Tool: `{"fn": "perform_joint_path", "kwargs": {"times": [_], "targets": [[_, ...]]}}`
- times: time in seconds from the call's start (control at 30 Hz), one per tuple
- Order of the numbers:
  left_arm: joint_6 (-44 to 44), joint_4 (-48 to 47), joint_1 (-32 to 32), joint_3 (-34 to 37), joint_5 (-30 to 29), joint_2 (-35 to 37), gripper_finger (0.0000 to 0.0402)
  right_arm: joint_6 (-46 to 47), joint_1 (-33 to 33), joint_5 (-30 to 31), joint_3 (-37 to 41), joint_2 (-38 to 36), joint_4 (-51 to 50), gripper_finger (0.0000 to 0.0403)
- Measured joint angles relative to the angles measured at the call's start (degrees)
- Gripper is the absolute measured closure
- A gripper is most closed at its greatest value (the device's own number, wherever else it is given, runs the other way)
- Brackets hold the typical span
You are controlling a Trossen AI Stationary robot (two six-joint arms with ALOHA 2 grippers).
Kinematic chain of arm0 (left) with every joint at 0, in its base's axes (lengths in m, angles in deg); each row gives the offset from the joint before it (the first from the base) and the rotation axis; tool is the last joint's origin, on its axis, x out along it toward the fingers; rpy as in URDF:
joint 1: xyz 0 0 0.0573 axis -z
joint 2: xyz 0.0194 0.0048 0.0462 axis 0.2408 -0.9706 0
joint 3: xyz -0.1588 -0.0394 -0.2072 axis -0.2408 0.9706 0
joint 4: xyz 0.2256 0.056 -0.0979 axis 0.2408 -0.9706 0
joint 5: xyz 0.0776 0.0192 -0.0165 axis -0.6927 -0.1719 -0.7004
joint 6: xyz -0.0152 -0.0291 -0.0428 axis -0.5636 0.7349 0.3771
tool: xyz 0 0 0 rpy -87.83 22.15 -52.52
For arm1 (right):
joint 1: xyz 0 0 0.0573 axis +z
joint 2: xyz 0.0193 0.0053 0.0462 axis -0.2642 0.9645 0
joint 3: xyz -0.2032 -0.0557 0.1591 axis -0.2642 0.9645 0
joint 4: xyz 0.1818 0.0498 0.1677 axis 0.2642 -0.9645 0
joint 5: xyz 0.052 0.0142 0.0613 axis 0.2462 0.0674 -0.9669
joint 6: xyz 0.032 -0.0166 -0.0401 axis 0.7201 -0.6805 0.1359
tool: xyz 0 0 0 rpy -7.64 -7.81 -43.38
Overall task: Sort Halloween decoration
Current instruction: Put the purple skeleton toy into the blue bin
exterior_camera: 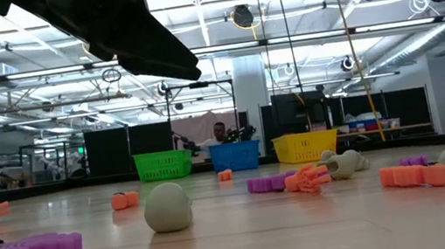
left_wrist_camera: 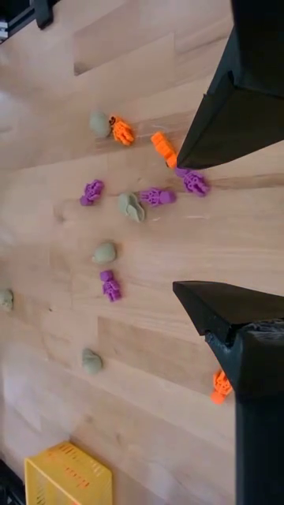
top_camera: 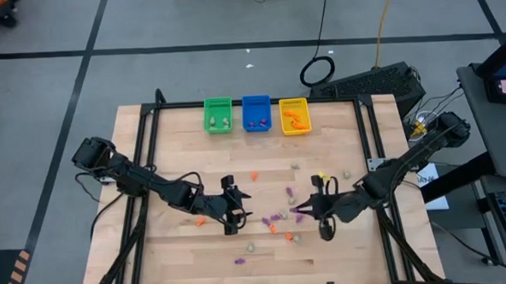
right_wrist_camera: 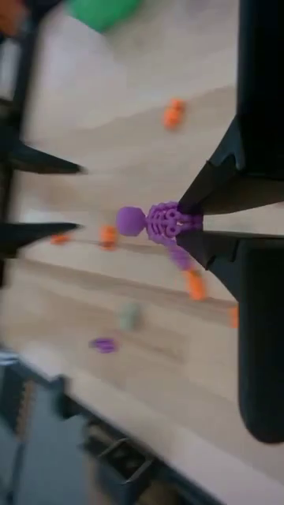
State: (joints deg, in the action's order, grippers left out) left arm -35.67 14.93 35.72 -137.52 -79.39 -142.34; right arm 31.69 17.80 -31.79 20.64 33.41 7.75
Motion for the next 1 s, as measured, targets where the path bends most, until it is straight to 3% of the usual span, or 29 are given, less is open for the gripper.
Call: {"fn": "perform_joint_path", "kwargs": {"times": [0.2, 0.47, 1.0], "targets": [[0.01, 0.03, 0.11, 0.00, 0.00, 0.00, 0.0159, -7.98, -0.38, 0.98, 7.47, -0.77, 22.07, 0.0381], [0.30, 0.97, 0.11, 0.00, 0.00, 0.00, 0.0159, -10.56, -0.92, 1.00, 17.66, 1.88, 52.03, 0.0381], [0.44, 4.32, 0.11, 0.00, 0.00, 0.00, 0.0159, -13.14, -0.91, 0.98, 19.62, 4.76, 61.77, 0.0381]]}}
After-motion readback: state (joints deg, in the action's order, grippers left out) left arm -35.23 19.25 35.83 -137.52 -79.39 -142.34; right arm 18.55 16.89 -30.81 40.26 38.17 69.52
